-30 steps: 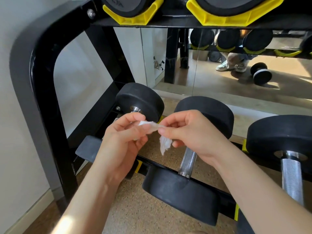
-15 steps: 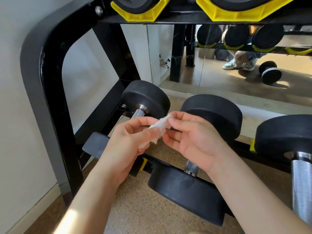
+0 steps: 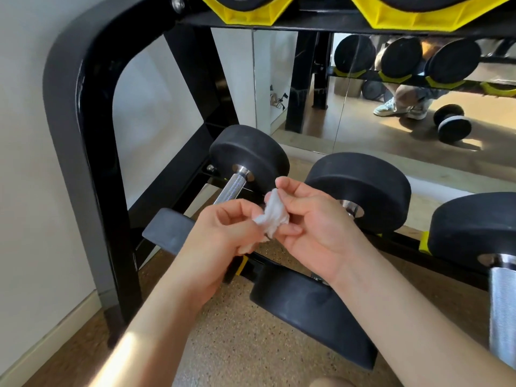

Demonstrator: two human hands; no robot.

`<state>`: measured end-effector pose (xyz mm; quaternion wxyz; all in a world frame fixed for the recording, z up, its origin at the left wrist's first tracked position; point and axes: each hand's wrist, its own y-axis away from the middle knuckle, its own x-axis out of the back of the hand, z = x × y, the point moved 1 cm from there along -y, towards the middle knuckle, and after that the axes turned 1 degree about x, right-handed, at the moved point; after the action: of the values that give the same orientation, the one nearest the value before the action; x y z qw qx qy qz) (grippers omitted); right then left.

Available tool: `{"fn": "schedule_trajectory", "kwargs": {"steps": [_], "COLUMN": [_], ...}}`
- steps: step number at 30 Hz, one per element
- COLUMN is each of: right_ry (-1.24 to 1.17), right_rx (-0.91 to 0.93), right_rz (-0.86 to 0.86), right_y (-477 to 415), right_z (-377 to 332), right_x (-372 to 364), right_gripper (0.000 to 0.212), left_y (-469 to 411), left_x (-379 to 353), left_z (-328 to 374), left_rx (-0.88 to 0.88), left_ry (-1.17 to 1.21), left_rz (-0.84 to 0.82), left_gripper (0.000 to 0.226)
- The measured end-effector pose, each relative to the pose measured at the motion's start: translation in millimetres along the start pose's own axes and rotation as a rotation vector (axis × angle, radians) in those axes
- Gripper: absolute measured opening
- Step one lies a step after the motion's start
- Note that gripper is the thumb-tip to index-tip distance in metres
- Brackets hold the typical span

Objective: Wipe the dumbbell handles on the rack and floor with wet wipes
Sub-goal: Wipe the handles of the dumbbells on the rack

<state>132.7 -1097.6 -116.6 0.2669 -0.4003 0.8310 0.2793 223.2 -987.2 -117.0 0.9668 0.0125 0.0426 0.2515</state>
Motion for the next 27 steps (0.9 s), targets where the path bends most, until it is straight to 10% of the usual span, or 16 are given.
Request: {"fn": "schedule_trajectory", "kwargs": {"steps": [3,10,20,27], "right_ry": [0.087,0.164,0.034,0.567], "right_rx": [-0.036,-0.066,0.023,-0.083], "right_rz": [0.003,-0.076,-0.017,-0.199], "right_y": [-1.5,-8.3,-27.9,-41.4], "right_z": [-0.1,-4.9,2.2,5.4], "right_x": [0.9,-11.6,-8.1,-10.5], "right_gripper": [0.019,0.014,0.011,0.020], "left_y": [-1.8,-1.7,3.4,-21.2], "left_x": [7.8,10.4,32.7,50.0], "left_z": [0.4,0.3,4.0,-5.2], "left_rx": [-0.081,0.078,-0.194,-0.317], "left_ry": [-0.193,0.422,-0.312,-0.779], "left_rz": [0.146,-0.031,-0.021,0.289], "left_gripper": [0.021,0.011,0.044,0.045]}}
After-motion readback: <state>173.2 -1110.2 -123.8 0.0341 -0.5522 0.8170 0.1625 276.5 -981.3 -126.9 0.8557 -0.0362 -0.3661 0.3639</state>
